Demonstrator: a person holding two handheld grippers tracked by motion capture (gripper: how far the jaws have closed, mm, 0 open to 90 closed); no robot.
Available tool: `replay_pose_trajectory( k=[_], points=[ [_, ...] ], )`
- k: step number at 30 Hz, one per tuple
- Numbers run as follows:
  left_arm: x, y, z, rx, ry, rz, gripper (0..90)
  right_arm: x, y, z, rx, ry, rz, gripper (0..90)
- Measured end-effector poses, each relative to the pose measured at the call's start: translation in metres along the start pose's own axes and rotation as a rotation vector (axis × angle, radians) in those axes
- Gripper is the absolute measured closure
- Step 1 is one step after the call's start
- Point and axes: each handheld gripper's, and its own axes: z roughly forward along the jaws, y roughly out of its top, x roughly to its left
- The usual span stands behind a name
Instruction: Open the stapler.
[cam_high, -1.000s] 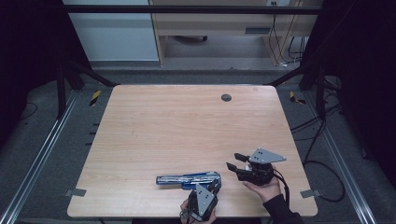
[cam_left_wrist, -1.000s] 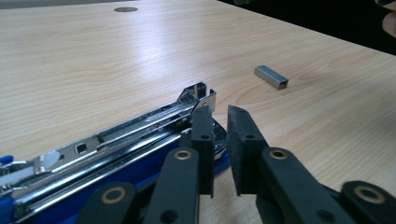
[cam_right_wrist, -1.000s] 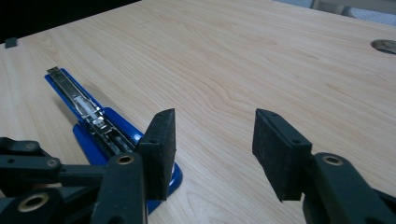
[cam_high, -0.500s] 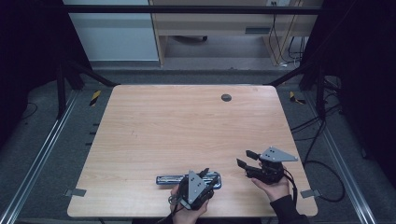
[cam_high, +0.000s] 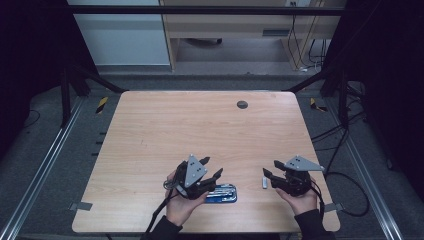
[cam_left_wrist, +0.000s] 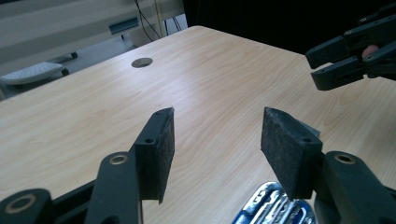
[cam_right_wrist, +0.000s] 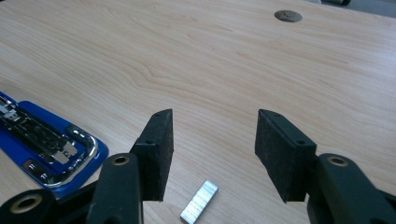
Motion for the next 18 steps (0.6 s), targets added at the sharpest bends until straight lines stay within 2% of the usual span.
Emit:
replay_pose_trajectory(
  k=[3, 7, 10, 11, 14, 15, 18],
  points=[
    [0.013, 0.0, -0.008, 0.005, -0.001, -0.011, 44.1, -0.002, 0.0, 0.0, 0.023, -0.008, 0.005, 47.9],
    [0.029, -0.005, -0.018, 0.032, 0.025, 0.007, 43.6, -0.003, -0.001, 0.002, 0.06, -0.018, 0.009, 48.2],
    [0.041, -0.013, -0.026, 0.045, 0.047, 0.007, 43.5, -0.003, -0.002, 0.003, 0.081, -0.03, 0.002, 48.8],
    [0.045, -0.017, -0.029, 0.046, 0.053, -0.009, 43.4, -0.003, -0.002, 0.003, 0.084, -0.028, 0.003, 48.8],
    [0.055, -0.025, -0.038, 0.053, 0.064, -0.022, 43.3, -0.003, -0.002, 0.003, 0.109, -0.037, 0.016, 50.2],
    [0.058, -0.029, -0.04, 0.057, 0.072, -0.023, 43.3, -0.002, -0.002, 0.003, 0.12, -0.039, 0.034, 50.9],
    [0.069, -0.04, -0.047, 0.078, 0.093, -0.033, 43.3, -0.003, -0.004, 0.005, 0.146, -0.044, 0.038, 51.9]
  ],
)
